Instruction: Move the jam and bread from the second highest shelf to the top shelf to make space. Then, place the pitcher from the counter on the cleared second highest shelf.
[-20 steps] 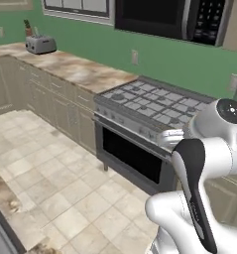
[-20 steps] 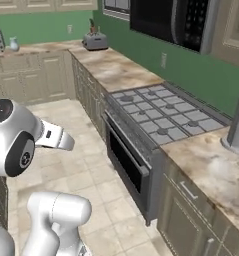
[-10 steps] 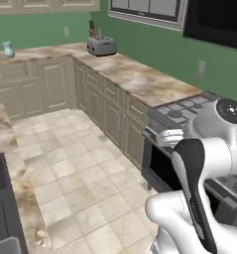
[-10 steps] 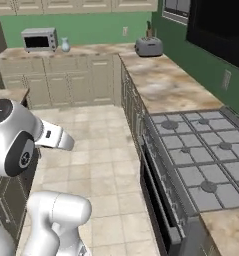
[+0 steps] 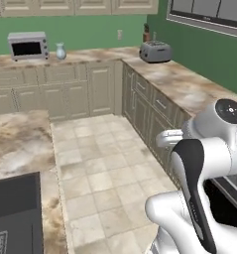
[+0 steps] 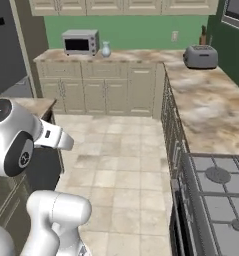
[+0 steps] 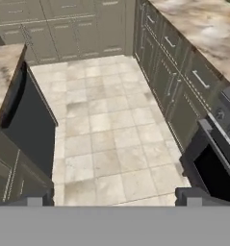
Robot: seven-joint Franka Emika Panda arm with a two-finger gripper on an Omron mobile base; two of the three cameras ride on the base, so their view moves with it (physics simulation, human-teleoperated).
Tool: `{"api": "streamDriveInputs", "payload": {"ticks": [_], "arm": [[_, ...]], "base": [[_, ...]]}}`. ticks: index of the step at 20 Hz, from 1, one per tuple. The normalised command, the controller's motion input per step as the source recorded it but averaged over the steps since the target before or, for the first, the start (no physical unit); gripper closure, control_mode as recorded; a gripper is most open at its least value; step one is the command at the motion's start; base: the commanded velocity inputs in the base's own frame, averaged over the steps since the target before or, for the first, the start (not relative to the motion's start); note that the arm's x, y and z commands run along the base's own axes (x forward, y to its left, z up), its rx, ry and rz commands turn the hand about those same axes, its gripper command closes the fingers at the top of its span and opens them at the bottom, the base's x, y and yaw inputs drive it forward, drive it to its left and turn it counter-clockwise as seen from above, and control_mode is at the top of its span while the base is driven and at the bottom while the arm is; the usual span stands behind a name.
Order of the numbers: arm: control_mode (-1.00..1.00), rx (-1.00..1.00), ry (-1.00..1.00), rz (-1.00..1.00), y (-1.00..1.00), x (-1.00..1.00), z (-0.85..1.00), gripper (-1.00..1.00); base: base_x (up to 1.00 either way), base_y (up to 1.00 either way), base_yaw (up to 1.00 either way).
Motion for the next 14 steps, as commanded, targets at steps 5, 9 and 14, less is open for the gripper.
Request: {"api": "streamDriveInputs", "payload": {"ticks": [5,9,14], "arm": [[1.0,0.0,0.0,0.0,0.0,0.0,0.0,-1.0],[1.0,0.0,0.0,0.0,0.0,0.0,0.0,-1.0],[1.0,0.0,0.0,0.0,0.0,0.0,0.0,-1.0]], "base": [[1.0,-0.05,0.31],[1.0,-0.15,0.29],[1.0,-0.28,0.26]]}}
